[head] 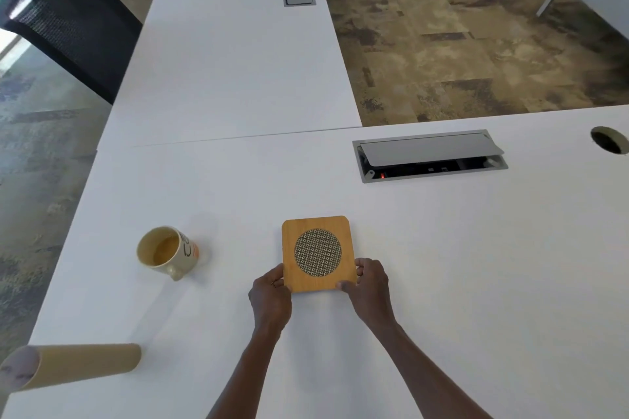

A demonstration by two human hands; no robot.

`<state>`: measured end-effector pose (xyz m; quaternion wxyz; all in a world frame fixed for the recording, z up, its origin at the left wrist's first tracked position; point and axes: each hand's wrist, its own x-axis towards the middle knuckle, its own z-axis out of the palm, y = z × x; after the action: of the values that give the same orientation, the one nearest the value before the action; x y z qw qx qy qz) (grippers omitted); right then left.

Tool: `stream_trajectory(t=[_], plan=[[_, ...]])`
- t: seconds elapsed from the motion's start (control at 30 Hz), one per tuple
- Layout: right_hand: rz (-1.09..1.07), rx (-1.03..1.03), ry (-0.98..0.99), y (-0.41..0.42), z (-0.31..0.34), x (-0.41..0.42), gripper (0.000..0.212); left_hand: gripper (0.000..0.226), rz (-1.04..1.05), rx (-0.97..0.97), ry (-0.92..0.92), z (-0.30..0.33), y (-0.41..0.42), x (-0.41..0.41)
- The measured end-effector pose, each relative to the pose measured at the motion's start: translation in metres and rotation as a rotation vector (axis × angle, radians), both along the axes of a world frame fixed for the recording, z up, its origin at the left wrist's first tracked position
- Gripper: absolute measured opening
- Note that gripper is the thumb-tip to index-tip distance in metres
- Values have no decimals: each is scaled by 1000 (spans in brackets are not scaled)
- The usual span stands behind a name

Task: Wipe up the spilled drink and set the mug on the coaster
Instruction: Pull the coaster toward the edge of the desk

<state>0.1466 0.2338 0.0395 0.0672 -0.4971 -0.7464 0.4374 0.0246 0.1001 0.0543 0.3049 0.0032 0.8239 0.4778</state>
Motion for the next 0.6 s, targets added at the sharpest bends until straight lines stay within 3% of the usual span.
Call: stream_trajectory(t=[0.33, 0.6], plan=[[39, -4, -36, -10, -11, 2, 58, 55, -11, -47, 34, -13, -12, 9], [56, 6, -76, -18, -18, 13, 45, 51, -112, -58, 60, -12, -18, 14]])
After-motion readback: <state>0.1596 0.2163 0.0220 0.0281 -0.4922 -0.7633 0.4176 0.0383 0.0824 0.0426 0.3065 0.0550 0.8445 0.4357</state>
